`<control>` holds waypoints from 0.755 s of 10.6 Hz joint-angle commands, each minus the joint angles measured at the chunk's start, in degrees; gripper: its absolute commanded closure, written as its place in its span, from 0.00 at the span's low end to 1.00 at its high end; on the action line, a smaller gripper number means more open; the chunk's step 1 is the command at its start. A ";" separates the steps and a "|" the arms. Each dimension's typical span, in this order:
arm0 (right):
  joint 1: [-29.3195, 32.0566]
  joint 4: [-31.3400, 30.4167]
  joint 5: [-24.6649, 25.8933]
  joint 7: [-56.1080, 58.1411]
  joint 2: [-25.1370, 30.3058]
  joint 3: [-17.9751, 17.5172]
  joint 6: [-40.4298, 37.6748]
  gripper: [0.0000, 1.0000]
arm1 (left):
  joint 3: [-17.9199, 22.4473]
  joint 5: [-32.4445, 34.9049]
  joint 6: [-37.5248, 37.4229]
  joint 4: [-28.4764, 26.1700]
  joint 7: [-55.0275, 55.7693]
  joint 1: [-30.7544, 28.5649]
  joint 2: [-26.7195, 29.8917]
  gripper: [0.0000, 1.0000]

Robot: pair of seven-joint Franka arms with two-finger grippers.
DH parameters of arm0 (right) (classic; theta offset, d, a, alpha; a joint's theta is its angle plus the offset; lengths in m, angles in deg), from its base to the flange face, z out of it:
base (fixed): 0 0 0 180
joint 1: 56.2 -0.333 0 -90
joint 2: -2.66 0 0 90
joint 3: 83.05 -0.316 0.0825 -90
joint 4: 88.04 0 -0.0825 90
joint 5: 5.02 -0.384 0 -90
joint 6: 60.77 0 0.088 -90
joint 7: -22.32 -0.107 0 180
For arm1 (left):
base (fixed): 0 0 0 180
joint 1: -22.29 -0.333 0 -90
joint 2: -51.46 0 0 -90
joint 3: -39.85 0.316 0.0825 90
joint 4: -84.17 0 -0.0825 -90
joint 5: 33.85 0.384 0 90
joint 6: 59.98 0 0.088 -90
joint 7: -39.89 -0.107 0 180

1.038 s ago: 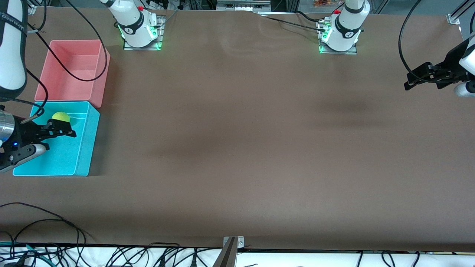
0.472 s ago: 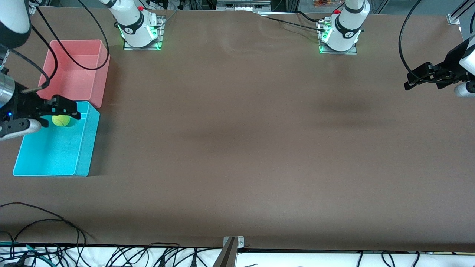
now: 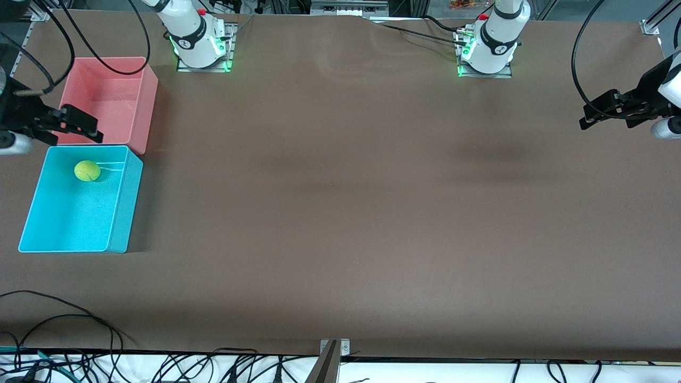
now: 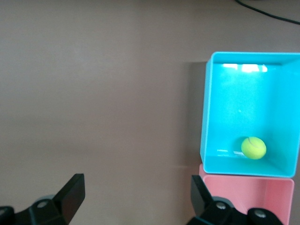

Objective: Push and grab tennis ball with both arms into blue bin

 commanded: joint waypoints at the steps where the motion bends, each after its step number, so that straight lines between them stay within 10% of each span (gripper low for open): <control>1: 0.94 -5.75 0.59 -0.61 6.83 2.02 0.94 0.00 | 0.09 -1.01 -0.61 1.02 -0.10 -0.48 -0.32 0.00; 8: 8.06 -7.08 -0.19 -3.86 8.16 -2.82 2.08 0.00 | -0.09 -1.19 -0.61 1.02 -0.01 -0.04 -0.32 0.00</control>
